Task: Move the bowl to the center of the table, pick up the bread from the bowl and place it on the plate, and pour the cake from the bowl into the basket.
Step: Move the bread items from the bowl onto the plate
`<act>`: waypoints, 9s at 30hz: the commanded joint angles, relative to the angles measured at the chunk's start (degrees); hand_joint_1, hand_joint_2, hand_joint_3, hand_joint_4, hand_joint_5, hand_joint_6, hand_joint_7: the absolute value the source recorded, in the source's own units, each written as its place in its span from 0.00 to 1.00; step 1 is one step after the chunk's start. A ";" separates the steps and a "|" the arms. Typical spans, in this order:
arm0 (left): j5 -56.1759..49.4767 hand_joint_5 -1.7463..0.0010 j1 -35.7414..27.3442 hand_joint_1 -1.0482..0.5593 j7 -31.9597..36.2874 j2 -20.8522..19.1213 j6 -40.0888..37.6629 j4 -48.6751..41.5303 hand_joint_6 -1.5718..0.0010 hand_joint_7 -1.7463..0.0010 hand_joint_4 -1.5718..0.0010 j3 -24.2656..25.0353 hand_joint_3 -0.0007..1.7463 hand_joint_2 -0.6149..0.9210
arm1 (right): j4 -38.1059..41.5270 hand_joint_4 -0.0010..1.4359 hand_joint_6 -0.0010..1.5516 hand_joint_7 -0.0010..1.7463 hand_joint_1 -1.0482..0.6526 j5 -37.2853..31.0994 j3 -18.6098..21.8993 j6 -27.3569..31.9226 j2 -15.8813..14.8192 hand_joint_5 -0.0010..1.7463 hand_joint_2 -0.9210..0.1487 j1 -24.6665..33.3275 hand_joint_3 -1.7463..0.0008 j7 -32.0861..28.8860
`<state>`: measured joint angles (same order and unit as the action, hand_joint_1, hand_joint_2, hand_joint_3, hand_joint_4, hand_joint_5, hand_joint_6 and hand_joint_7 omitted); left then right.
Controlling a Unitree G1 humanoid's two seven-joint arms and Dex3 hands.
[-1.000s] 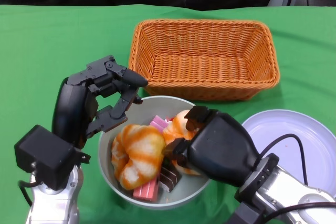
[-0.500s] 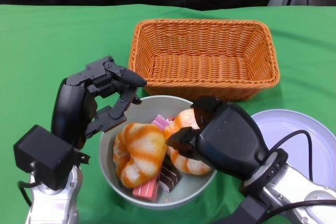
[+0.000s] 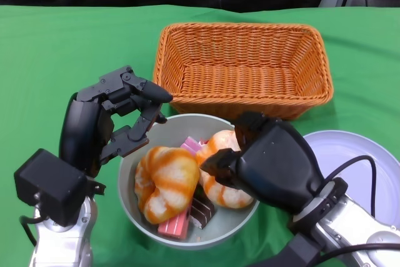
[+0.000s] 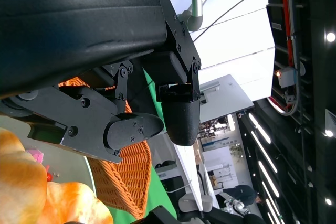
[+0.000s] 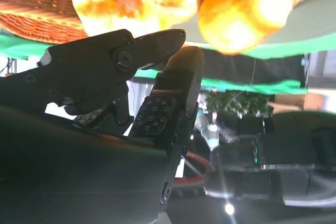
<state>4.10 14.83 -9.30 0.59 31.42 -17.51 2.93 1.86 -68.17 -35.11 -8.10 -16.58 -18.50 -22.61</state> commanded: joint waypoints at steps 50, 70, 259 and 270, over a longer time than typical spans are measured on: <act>0.10 0.20 4.82 0.60 5.13 -1.65 0.61 -3.89 0.47 0.41 0.53 4.62 0.39 0.90 | -5.52 0.35 0.44 0.00 0.19 2.97 0.70 -16.43 -4.80 0.36 0.11 1.39 1.00 -3.79; 1.36 0.19 4.56 0.59 6.15 -3.40 -7.44 2.81 0.46 0.41 0.49 5.96 0.37 0.89 | 16.17 0.32 0.42 0.00 0.26 -2.94 -5.50 -19.15 -1.12 0.35 0.11 -7.79 1.00 -18.90; 5.11 0.21 5.93 0.58 1.74 -8.81 -8.86 -2.27 0.45 0.43 0.49 7.99 0.31 0.92 | 20.96 0.64 0.71 0.18 0.52 20.29 27.05 -24.51 -5.03 0.52 0.05 19.55 1.00 -28.95; 6.22 0.20 6.09 0.58 0.34 -8.56 -8.06 -2.48 0.45 0.44 0.49 8.31 0.32 0.92 | 27.29 0.65 0.74 0.12 0.52 20.11 25.14 -22.94 -5.87 0.50 0.05 16.80 1.00 -27.11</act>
<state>9.70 20.98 -8.46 -7.00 22.83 -20.37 10.45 28.47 -48.94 -9.94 -31.38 -21.19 -1.25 -49.72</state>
